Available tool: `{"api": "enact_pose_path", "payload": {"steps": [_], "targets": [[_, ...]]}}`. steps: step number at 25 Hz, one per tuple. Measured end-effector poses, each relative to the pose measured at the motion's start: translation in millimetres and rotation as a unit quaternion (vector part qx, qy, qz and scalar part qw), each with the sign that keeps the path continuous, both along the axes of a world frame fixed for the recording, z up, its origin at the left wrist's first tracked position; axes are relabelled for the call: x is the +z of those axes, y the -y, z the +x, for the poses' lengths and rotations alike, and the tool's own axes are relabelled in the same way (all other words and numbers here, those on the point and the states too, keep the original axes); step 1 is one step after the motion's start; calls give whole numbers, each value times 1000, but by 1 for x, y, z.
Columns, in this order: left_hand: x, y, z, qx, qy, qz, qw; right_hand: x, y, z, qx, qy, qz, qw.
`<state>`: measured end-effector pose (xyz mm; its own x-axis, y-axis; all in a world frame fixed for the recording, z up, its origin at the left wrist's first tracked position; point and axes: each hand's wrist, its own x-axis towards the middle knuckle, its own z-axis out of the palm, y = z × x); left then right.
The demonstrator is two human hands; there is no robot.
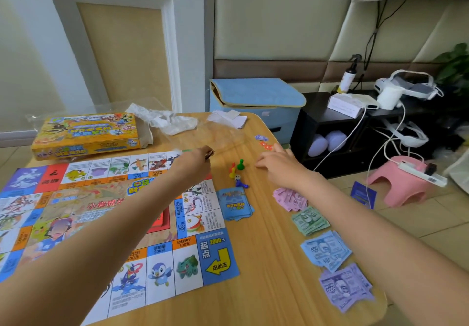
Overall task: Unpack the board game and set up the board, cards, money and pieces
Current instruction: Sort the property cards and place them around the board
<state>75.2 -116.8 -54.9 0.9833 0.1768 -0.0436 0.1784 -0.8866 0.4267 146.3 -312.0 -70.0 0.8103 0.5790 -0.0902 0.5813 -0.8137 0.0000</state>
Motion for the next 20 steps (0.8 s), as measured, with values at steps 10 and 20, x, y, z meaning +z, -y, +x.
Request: {"api": "enact_pose_path", "payload": {"steps": [10, 20], "targets": [[-7, 4, -1, -25, -2, 87, 996, 4, -1, 35, -48, 8, 66, 997], [-6, 2, 1, -34, -10, 83, 996, 0, -43, 0, 44, -165, 131, 976]]}}
